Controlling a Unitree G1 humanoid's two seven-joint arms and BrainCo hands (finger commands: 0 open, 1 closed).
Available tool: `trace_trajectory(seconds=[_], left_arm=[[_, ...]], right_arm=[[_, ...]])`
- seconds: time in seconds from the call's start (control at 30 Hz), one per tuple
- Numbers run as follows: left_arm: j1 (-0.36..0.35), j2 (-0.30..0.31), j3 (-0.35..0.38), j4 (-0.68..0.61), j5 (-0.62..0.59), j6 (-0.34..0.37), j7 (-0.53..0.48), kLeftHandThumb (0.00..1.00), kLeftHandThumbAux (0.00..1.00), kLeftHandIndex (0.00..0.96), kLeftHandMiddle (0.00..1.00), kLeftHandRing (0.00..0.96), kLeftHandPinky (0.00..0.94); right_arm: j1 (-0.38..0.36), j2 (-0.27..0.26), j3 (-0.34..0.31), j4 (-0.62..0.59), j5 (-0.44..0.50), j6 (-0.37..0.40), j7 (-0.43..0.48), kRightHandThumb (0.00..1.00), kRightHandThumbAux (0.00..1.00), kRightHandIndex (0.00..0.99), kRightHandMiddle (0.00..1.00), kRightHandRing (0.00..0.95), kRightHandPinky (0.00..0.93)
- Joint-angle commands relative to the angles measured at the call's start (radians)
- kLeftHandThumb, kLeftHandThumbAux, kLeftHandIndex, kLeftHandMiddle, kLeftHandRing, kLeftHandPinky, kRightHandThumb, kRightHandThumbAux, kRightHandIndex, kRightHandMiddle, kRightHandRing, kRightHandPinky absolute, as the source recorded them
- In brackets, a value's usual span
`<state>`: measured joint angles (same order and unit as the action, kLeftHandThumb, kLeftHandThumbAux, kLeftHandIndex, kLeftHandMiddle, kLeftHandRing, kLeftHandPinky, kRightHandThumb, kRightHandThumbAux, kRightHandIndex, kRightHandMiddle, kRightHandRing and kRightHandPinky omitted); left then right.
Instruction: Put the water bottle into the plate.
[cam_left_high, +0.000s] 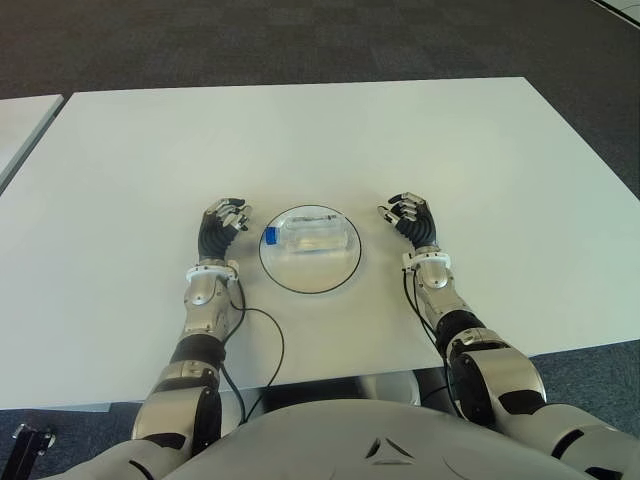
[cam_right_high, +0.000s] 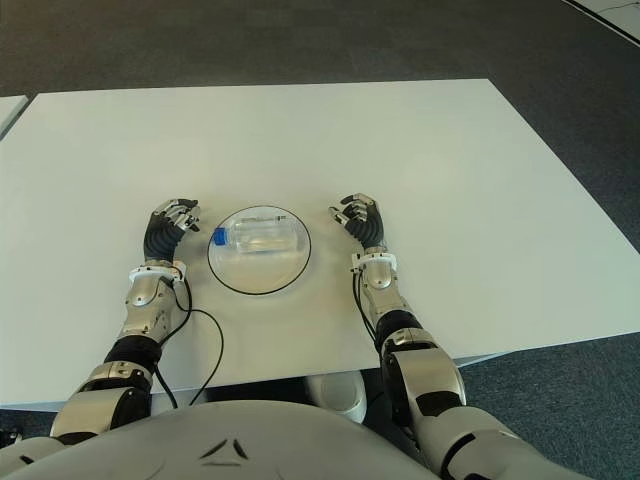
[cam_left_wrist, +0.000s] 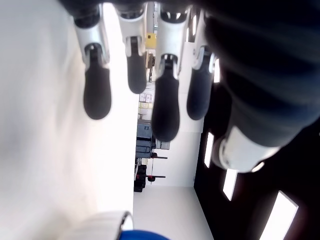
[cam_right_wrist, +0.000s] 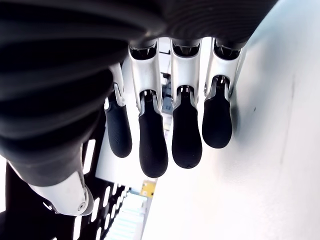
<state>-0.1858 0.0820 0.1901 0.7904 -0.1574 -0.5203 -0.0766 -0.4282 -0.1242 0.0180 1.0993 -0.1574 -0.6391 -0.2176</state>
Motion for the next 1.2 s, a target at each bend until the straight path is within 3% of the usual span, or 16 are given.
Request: trace_trajectory(seconds=[0.03,1.2], left_arm=[[0.035,-0.017,0.005,0.025,0.010,0.039,0.028,0.711,0.711,0.435,0.633,0.610,0.593],[0.065,-0.009,0.040,-0.001,-0.005,0.004,0.024,0.712,0.709,0.435,0.604,0.576,0.561]], right_arm=[[0.032,0.009,0.001,0.021,-0.001,0.028,0.011,0.710,0.728,0.433,0.648,0.653,0.643],[0.031,0.008,-0.009,0.030,0.008,0.008,0.027,0.709,0.727,0.433,0.644,0.649,0.643]])
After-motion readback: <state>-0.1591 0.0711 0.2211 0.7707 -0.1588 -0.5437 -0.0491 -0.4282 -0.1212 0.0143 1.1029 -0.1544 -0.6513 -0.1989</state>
